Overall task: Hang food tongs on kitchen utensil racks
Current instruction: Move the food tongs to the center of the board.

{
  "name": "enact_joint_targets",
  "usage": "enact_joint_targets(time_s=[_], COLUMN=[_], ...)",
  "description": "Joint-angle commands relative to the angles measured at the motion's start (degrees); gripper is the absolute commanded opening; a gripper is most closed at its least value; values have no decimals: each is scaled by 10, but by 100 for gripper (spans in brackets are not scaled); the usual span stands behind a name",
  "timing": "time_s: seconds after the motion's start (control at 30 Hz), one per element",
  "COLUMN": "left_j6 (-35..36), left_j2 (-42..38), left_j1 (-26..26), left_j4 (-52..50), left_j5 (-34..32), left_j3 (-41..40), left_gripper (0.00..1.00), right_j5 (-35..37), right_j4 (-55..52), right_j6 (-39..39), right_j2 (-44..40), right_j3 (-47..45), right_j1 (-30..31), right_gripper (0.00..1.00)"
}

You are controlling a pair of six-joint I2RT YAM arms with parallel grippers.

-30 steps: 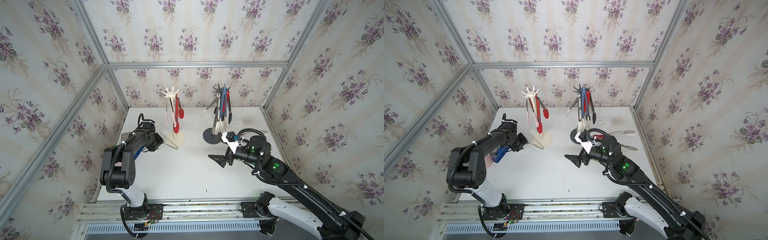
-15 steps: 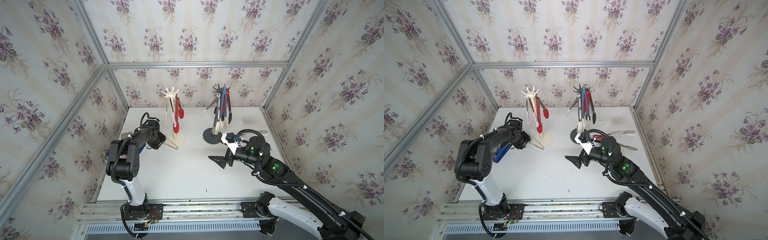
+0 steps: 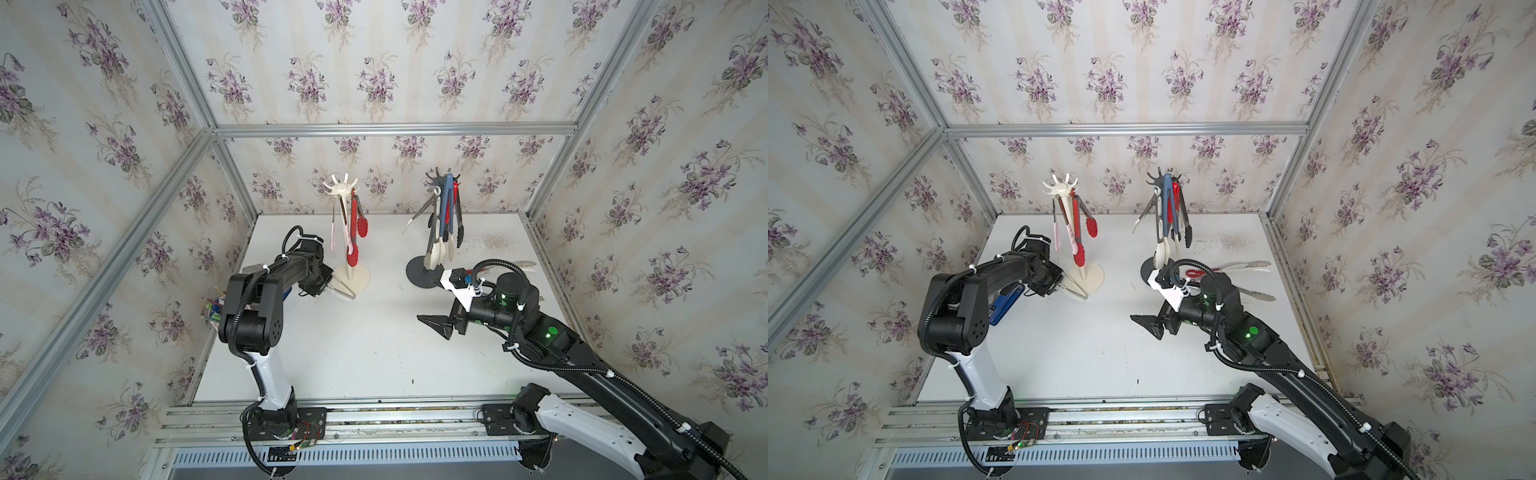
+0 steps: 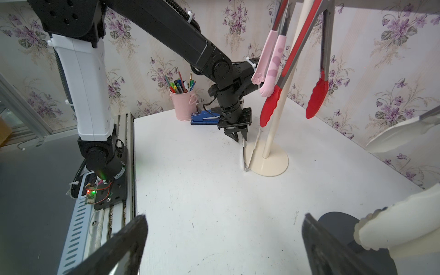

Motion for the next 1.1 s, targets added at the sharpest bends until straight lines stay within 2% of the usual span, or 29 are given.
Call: enact_joint_targets(time_s=[0.0,0.2,0.53,0.63,0.87,1.07], left_j6=[-36,-66,-168,-231,-403,-529], left_j2=[-3,-23,-147,-195,-308,-346], left_j1=[-3,-8,-21,-39,-130,-206], left_j4=[10,17,24,20,-25,-44], left_j5=[-17,-24,-54,-75,-148,-178], left_j3=[-11,-39,-139,-192,-300,-353], left_gripper=[21,6,4,4,3,3], right_j5=[-7,-11,-45,-72,-146,-197], right_j4=[-2,-9,-17,-19,-12,11], right_j6=[-16,-29,-75,-90,-105,-103], right_j2=[-2,-7,-2,3,34,55], right_j3=[2,0,0,3,20,21], right_j1=[1,1,0,0,-1,-1], right_gripper=[100,100,100,100,100,100])
